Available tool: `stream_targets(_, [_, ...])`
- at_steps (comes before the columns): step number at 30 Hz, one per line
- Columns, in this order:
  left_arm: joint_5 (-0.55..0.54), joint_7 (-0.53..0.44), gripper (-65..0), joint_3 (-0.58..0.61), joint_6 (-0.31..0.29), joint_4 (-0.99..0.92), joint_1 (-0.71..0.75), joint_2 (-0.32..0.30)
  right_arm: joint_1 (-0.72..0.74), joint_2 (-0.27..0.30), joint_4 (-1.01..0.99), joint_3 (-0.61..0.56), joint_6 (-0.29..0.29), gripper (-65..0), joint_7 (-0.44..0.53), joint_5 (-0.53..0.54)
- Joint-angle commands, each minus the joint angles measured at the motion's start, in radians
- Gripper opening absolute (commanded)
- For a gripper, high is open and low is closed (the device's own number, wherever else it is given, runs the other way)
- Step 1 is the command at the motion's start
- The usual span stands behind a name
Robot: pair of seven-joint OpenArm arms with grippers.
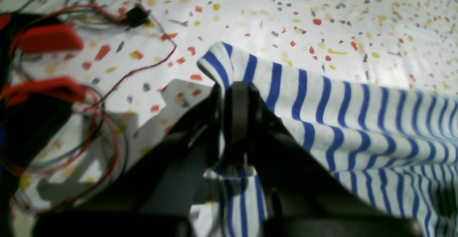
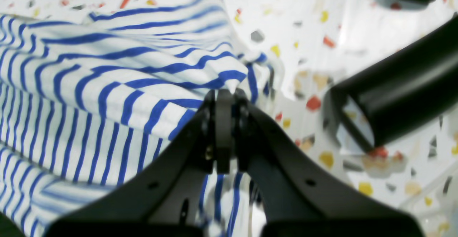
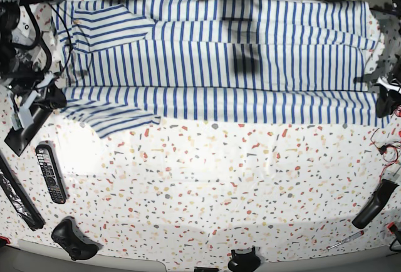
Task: Layout the t-shirt on the table in an organized manner, then fold the t-shirt properly
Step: 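Fold the hem half up over the collar half with both grippers, then release the folded edge and lift both grippers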
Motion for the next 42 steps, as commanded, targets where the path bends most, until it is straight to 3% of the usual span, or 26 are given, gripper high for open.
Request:
stream_targets(1, [-0.011,-0.022,-65.0,-0.017,0.003,0.025,0.006,-0.023,-0.011,0.025,0.032,0.028,-0.001,-65.0,0.019,0.011])
stream_targets(10, [-0.007,-0.022,-65.0,-0.018,0.003,0.032,0.137,-0.019,-0.121,0.016,0.061,0.062,-0.001,-65.0,0.018,0.002])
stream_targets(19, [0.08,-0.022,-65.0,-0.018,0.0,0.032,0.159,-0.017,-0.122,-0.092,0.061,0.061,-0.001,-65.0,-0.032,-0.111])
stream_targets(20, [0.08,-0.022,-64.8,-0.018,0.0,0.032,0.159,-0.017,-0.122,-0.095,0.061,0.061,-0.001,-61.7,-0.045,-0.109])
stream_targets(23, [0.079,-0.036,-41.1,-0.018,0.001,0.032,0.159,-0.018,-0.122,-0.096,0.061,0.061,-0.001,-43.5,-0.048,-0.108])
stream_targets(25, [0.079,-0.045,-38.2,-0.018,0.001,0.032,0.159,-0.022,-0.116,-0.095,0.061,0.061,-0.001,-37.9,-0.047,-0.101])
stream_targets(28, [0.078,-0.044,-38.2,-0.018,0.004,0.032,0.159,-0.034,-0.105,-0.091,0.061,0.061,-0.001,-38.0,-0.046,-0.095])
stream_targets(32, [-0.042,0.033,-38.2,-0.035,-0.003,0.032,0.159,-0.045,-0.094,-0.091,0.061,0.061,-0.001,-38.0,-0.047,-0.095])
stream_targets(37, [-0.211,0.178,-38.2,-0.152,-0.103,0.032,0.166,-0.028,-0.095,-0.091,0.061,0.061,-0.001,-38.0,-0.046,-0.095])
stream_targets(42, [-0.375,0.21,-38.2,-0.254,-0.163,0.032,0.262,-0.016,-0.094,-0.091,0.061,0.061,-0.001,-38.0,-0.043,-0.095])
